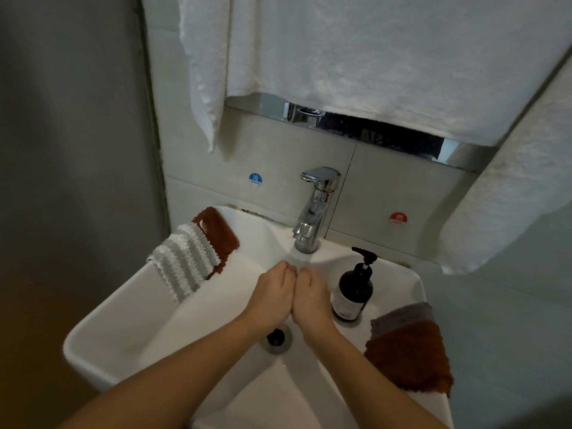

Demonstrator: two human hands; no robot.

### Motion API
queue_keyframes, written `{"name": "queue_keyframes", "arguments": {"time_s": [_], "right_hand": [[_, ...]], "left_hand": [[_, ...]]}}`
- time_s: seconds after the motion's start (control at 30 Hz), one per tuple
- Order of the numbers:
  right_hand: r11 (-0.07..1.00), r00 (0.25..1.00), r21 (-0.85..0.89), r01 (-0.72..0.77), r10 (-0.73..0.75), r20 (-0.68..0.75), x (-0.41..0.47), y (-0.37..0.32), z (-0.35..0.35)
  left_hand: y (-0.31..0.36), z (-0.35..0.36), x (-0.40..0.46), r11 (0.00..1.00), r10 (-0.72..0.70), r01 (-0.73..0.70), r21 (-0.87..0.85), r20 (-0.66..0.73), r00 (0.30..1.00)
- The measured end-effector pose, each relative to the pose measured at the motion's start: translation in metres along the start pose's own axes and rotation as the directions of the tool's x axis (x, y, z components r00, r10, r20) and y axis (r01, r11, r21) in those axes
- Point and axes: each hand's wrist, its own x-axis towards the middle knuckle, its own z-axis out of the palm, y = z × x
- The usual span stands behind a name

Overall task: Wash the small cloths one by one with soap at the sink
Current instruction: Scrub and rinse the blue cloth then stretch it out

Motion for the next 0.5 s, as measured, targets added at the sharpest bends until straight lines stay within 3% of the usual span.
{"name": "queue_keyframes", "arguments": {"time_s": [0.2, 0.33, 0.43, 0.5], "right_hand": [[0.996, 0.997, 0.087, -0.009, 0.002, 0.082, -0.005, 0.0, -0.003], [0.964, 0.999, 0.266, -0.026, 0.035, -0.03, -0.005, -0.002, -0.004], [0.927, 0.995, 0.373, -0.044, 0.072, -0.062, -0.004, -0.006, -0.008], [0.95, 0.999, 0.312, -0.009, 0.018, -0.026, -0.005, -0.005, -0.007]], "left_hand": [[0.0, -0.005, 0.001, 0.988, -0.092, 0.08, -0.128, -0.086, 0.992], [0.008, -0.001, -0.002, 0.952, -0.167, 0.126, -0.278, -0.128, 0.978], [0.008, 0.006, -0.005, 0.955, -0.067, 0.063, -0.289, -0.002, 0.998], [0.004, 0.007, -0.005, 0.981, 0.012, -0.015, -0.194, -0.016, 1.0]]}}
